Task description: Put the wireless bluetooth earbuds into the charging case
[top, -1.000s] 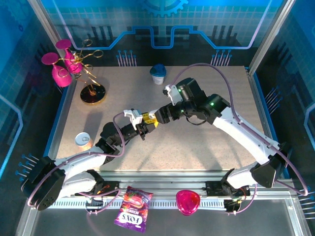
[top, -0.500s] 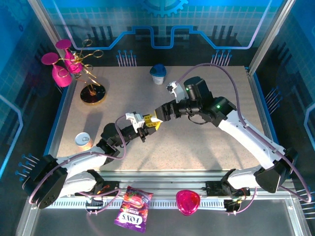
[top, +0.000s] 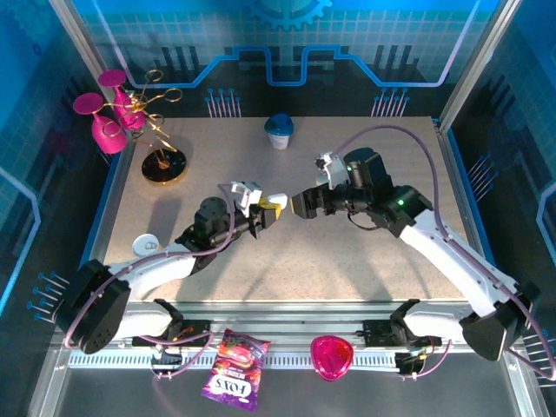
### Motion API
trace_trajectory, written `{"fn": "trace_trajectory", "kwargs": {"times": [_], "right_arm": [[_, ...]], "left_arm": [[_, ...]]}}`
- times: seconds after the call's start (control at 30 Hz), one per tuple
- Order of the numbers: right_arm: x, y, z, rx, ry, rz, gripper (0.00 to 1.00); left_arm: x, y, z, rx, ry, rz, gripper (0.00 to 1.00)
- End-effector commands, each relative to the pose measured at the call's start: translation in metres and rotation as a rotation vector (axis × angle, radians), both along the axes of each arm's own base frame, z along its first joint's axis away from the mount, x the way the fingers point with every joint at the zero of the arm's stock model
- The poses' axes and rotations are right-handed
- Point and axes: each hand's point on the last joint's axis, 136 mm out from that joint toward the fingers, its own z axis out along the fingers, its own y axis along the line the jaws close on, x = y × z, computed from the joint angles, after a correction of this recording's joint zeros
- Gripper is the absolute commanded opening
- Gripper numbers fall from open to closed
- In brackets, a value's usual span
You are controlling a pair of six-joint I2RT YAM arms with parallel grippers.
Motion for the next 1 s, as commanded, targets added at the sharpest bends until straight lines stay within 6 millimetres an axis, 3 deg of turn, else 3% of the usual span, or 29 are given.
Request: {"fn": "trace_trajectory", "kwargs": {"times": [0.0, 0.23, 0.6, 0.7, 0.77, 0.97], "right_arm": [[-0.005, -0.015, 0.004, -0.034, -0.072, -0.003, 0.93], [-0.011, -0.029, -0.015, -0.085, -0.052, -0.018, 0.99], [-0.008, -0.036, -0.02, -0.081, -0.055, -0.053, 1.0], [-0.006, -0.039, -0.019, -0.081, -0.063, -0.065, 1.0], [-0.002, -0.045, -0.019, -0.085, -0.069, -0.096, 1.0], [0.016, -0.075, -0.012, -0.032, -0.147, -0.235, 1.0]], "left_arm": [[0.01, 0.009, -0.04, 0.015, 0.258, 0.092, 0.17], [0.016, 0.021, -0.103, 0.147, 0.579, 0.201, 0.21], [0.019, 0.019, -0.149, 0.249, 0.758, 0.199, 0.31], [0.019, 0.019, -0.152, 0.252, 0.765, 0.2, 0.39], [0.02, 0.021, -0.149, 0.251, 0.75, 0.21, 0.51], [0.027, 0.046, -0.114, 0.277, 0.603, 0.317, 0.77]]}}
